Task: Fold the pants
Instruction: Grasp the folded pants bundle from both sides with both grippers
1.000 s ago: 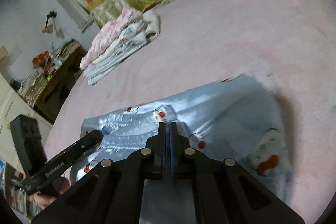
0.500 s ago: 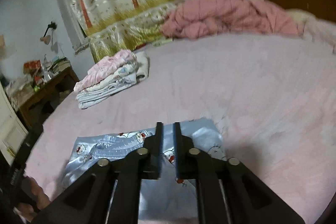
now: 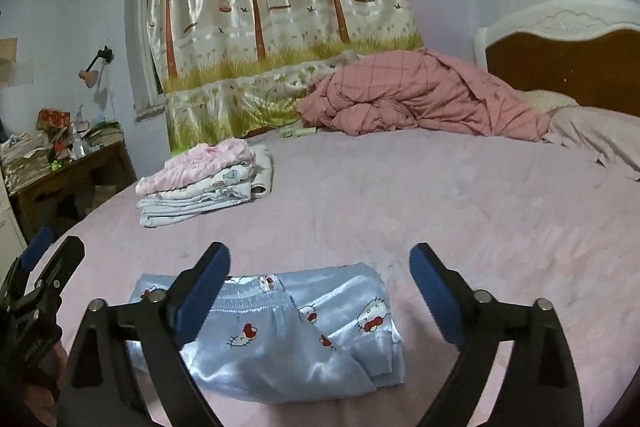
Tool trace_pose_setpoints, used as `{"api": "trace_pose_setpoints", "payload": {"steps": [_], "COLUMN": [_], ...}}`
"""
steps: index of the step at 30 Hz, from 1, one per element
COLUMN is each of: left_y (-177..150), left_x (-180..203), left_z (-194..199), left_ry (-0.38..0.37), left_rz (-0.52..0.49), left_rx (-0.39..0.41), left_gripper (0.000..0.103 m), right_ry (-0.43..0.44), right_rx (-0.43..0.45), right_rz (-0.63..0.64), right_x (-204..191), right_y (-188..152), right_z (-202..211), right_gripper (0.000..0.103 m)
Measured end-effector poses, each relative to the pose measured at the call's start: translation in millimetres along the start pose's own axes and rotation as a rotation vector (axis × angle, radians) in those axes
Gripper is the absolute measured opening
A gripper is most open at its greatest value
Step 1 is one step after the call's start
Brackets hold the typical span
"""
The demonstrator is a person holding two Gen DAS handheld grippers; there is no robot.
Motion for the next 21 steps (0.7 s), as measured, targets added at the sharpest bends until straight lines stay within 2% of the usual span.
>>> {"api": "trace_pose_setpoints", "payload": {"steps": [7,9,12,15,17,20,21], "left_y": [-2.0,-1.1,-4.5,-14.9,-26.4,-50.1,-58.9], "left_x": [-7.3,-8.3,-14.3,-16.3,-16.5,-16.6,-16.6], "left_z": [-1.7,-0.1,9.1,27.6,35.4,38.5,37.8], "left_ry": [0.006,0.001,0.023,-0.002,-0.014,-0.082,-0.105], "left_rz": [0.039,0.052,0.119,0.192,0.250,0.410,0.480], "left_rx": [-0.019,-0.046,-0.159,-0.271,-0.378,-0.569,-0.630], "left_gripper": [0.102,0.102,0.102,0.102,0.102,0.101,0.099], "right_ry": [-0.024,-0.024,-0.015,0.000,0.014,0.029,0.057], "right_rx": [0.010,0.005,0.011,0.010,-0.009,-0.089,-0.142], "right_rz": [0.046,0.048,0.034,0.007,-0.012,-0.058,-0.093], "right_x": [-5.5,-6.9,-6.3,-5.2,-5.4,-4.3,-3.7], "right_y": [-1.1,-0.6,1.2,0.2,-2.7,-12.7,-19.3], "right_z": [3.7,3.4,9.0,19.9,26.2,31.3,31.3], "right_gripper": [0.102,0.102,0.102,0.102,0.102,0.102,0.102]}}
Point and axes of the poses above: each gripper's, at about its wrist camera, not at the fingertips, and z roughly against the way its jaws point, x to its right, y to its top, the point moved 5 cm from there along -z, roughly the way its jaws point, and after that the axes turned 8 degrees about y, right-handed, at the moved point
